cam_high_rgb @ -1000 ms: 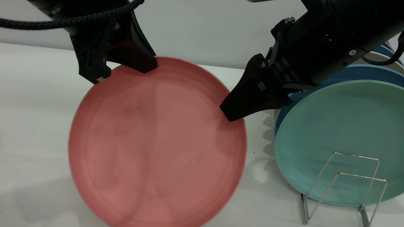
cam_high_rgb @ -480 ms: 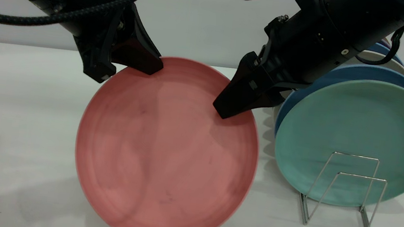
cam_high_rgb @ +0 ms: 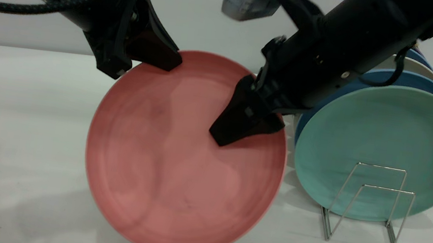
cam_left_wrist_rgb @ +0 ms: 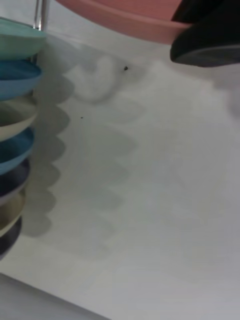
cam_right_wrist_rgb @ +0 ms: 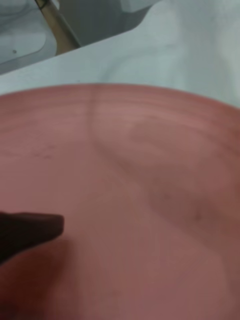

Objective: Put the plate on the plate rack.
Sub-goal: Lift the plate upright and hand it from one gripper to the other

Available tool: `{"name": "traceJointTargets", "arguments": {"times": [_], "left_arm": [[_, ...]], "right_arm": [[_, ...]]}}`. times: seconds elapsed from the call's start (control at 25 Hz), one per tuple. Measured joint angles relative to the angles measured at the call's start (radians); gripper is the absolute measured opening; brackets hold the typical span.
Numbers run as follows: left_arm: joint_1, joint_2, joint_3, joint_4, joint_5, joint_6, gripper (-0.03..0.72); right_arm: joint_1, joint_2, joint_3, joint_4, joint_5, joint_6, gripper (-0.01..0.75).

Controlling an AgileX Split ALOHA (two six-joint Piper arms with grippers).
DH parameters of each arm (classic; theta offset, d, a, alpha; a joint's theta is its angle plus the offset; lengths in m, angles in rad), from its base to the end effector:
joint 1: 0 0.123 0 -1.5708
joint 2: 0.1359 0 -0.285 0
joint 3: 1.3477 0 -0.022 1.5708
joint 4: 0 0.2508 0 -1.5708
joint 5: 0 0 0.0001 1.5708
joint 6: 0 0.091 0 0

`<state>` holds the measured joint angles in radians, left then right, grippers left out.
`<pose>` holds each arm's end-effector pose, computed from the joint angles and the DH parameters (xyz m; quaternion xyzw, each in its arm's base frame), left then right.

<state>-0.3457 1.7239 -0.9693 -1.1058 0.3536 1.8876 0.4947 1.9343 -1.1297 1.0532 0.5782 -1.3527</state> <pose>0.3198 -0.1452 0.1943 0.5497 0.7411 -0.0605 0.3808 0.3149 0.2190 0.1562 -0.4546 0.8188 0.2506 0.2450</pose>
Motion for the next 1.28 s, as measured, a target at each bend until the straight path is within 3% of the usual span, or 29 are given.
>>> {"name": "traceJointTargets", "arguments": {"times": [0.28, 0.72, 0.88, 1.12, 1.28], "left_arm": [[0.000, -0.002, 0.004, 0.007, 0.011, 0.014, 0.028], [0.000, -0.002, 0.004, 0.011, 0.018, -0.067, 0.078], [0.000, -0.002, 0.004, 0.010, 0.030, -0.102, 0.218], [0.004, -0.002, 0.004, 0.005, 0.022, -0.178, 0.561], [0.057, -0.002, 0.004, 0.004, 0.053, -0.250, 0.636]], "right_arm": [[0.001, 0.006, 0.000, 0.008, -0.045, 0.008, 0.138], [-0.002, 0.007, 0.000, 0.006, -0.050, 0.010, 0.129], [-0.001, 0.007, 0.000, 0.001, -0.038, 0.009, 0.129], [0.004, 0.007, -0.001, -0.030, -0.022, 0.008, 0.129], [0.004, 0.007, -0.007, -0.083, -0.028, 0.058, 0.129]]}}
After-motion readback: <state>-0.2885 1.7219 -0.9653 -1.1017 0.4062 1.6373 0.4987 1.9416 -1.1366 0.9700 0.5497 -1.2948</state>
